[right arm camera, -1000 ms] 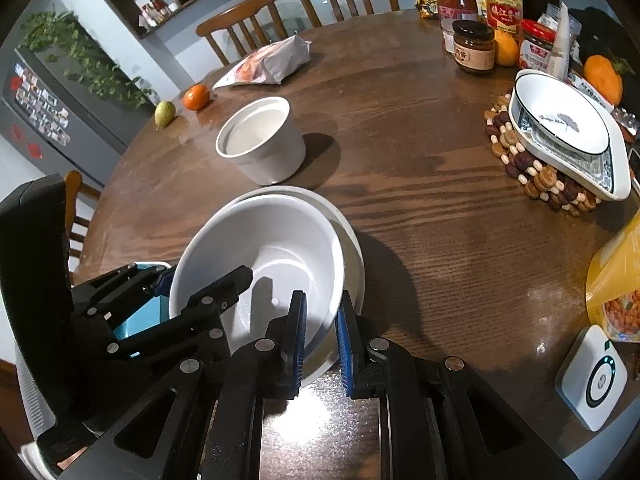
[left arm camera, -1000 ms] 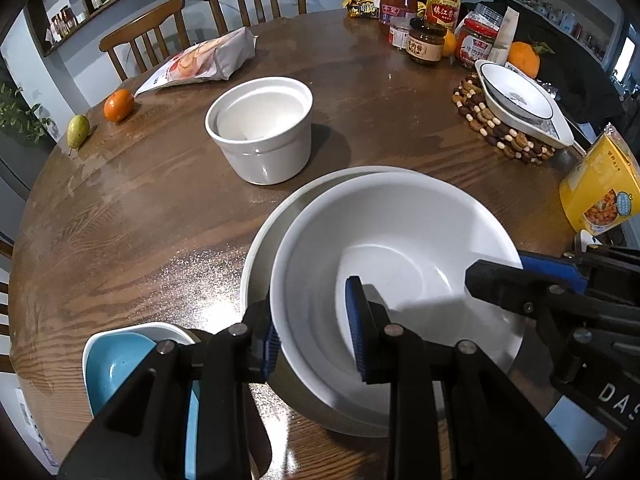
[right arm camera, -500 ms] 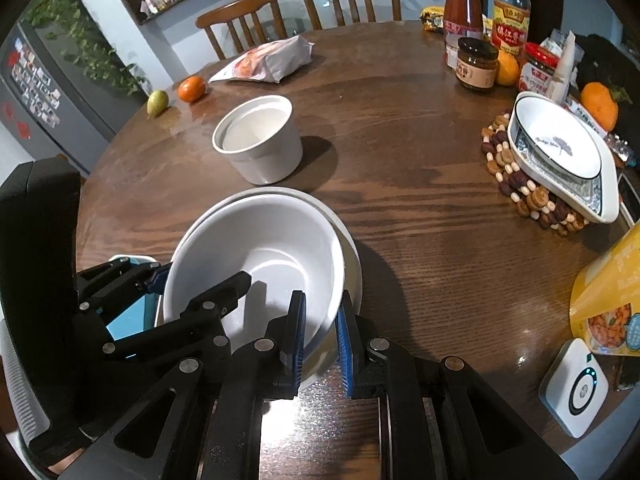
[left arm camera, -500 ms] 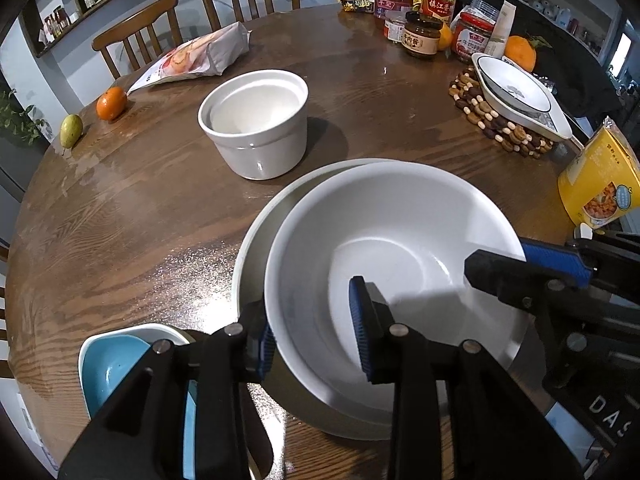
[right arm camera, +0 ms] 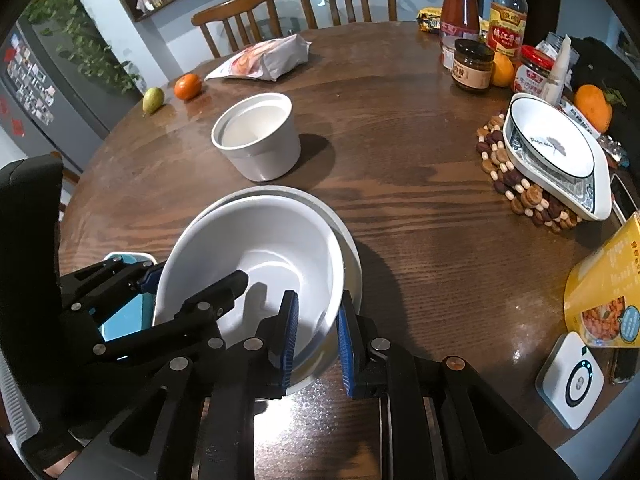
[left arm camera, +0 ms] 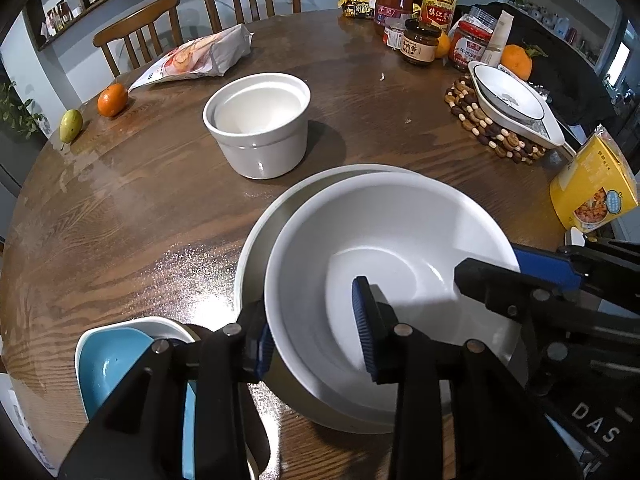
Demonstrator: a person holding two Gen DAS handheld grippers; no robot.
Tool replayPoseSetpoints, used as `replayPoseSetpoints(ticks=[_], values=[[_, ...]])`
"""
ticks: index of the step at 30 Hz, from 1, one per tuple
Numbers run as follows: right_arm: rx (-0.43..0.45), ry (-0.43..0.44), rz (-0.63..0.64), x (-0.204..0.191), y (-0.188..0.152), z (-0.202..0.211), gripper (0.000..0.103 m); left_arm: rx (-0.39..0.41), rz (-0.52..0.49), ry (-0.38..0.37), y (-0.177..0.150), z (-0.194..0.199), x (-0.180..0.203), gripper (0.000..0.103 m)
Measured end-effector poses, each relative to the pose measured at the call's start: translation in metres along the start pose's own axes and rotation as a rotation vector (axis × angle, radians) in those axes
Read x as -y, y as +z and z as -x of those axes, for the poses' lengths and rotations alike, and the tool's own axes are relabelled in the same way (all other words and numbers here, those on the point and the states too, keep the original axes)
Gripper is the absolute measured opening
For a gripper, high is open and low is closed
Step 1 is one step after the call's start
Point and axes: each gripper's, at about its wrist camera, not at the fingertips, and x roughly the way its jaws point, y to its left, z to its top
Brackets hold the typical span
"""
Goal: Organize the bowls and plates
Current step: 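Open both tools to release the medium bowl inside the large bowl, then move both tools to the small white bowl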
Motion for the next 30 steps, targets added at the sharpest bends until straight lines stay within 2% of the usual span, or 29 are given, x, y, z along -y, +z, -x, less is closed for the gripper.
replayPoseSetpoints(ticks=[2,4,7,11,13,17,19,30], values=[[0.003,-0.004,0.001,0.0,0.0,0.001,0.019,0.007,0.003,-0.001,-0.001,0.002,-0.001,0.037],[0.009,-0.008,-0.003,0.0,-0.001,0.002,0.019,0.022,0.006,0.004,-0.001,0.006,-0.003,0.048],[0.021,-0.007,-0.011,0.002,0.0,0.006,0.02,0.035,0.014,0.003,0.0,0.01,-0.006,0.058],[0.039,-0.001,-0.026,0.002,-0.001,0.012,0.029,0.048,0.019,0.003,-0.001,0.018,-0.009,0.059],[0.046,0.012,-0.038,0.003,-0.001,0.016,0.031,0.055,0.019,0.012,-0.001,0.022,-0.01,0.065],[0.057,0.055,-0.072,0.006,0.0,0.023,0.041,0.077,0.033,0.003,-0.001,0.035,-0.014,0.07],[0.067,0.079,-0.092,0.007,0.0,0.026,0.045,0.093,0.033,0.001,-0.001,0.042,-0.015,0.077],[0.074,0.176,-0.138,0.002,0.005,0.034,0.047,0.104,0.062,0.013,0.001,0.06,-0.032,0.079]])
